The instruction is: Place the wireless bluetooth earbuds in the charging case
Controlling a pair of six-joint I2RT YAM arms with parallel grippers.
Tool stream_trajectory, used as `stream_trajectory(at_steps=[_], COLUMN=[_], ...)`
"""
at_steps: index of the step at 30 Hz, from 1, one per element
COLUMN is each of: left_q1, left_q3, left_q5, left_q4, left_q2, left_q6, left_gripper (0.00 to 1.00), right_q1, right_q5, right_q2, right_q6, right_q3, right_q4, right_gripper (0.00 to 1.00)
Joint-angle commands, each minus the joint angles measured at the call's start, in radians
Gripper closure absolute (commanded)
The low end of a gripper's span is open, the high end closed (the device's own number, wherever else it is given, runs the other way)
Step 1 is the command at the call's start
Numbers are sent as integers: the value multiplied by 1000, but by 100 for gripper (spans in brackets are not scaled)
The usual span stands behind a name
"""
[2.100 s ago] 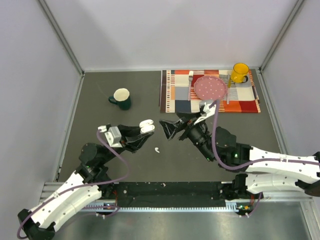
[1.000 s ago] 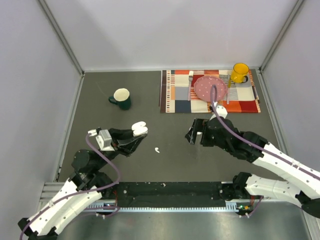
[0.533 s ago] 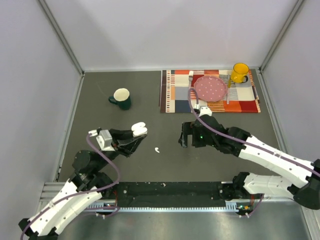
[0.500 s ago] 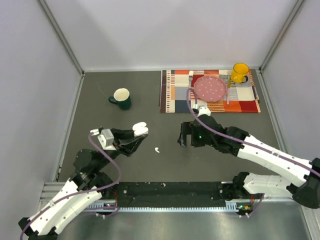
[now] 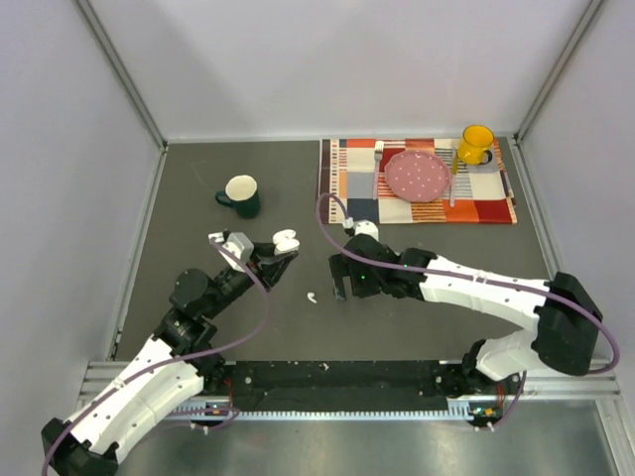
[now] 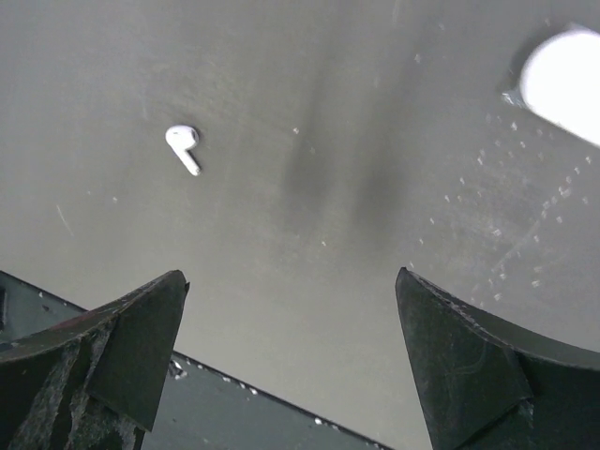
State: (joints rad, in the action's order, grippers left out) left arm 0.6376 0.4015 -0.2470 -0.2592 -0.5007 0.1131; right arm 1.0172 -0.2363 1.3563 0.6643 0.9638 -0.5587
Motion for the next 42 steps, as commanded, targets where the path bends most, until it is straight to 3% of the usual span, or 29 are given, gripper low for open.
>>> stream_trajectory(at_steps=[1, 11, 17, 20, 23, 29, 42], left_q1=[-78, -355, -444, -455, -455, -455, -455], left_q3=[34, -27, -73, -61, -30, -59, -10], left_q5=[-23, -167, -160, -135, -103, -40, 20], left_q4=[-72, -68, -25, 69, 203, 293, 408], left_q2=[11, 34, 109, 157, 229, 376, 438], left_q6=[13, 71, 117, 117, 120, 134, 114], left_gripper=[100, 100, 100, 100, 100, 100, 100], right_q1=[29, 38, 46, 47, 50, 66, 107], right_q5=[12, -20, -41, -32, -38, -28, -37], right_q2=[76, 243, 322, 363, 400, 483, 553], right_q6=[-48, 92, 208, 261, 278, 273, 167], right_q3=[105, 188, 231, 243, 253, 303, 368], right_q4=[89, 134, 140, 143, 149, 151, 144], right_gripper=[7, 13, 17, 26, 29, 36, 53])
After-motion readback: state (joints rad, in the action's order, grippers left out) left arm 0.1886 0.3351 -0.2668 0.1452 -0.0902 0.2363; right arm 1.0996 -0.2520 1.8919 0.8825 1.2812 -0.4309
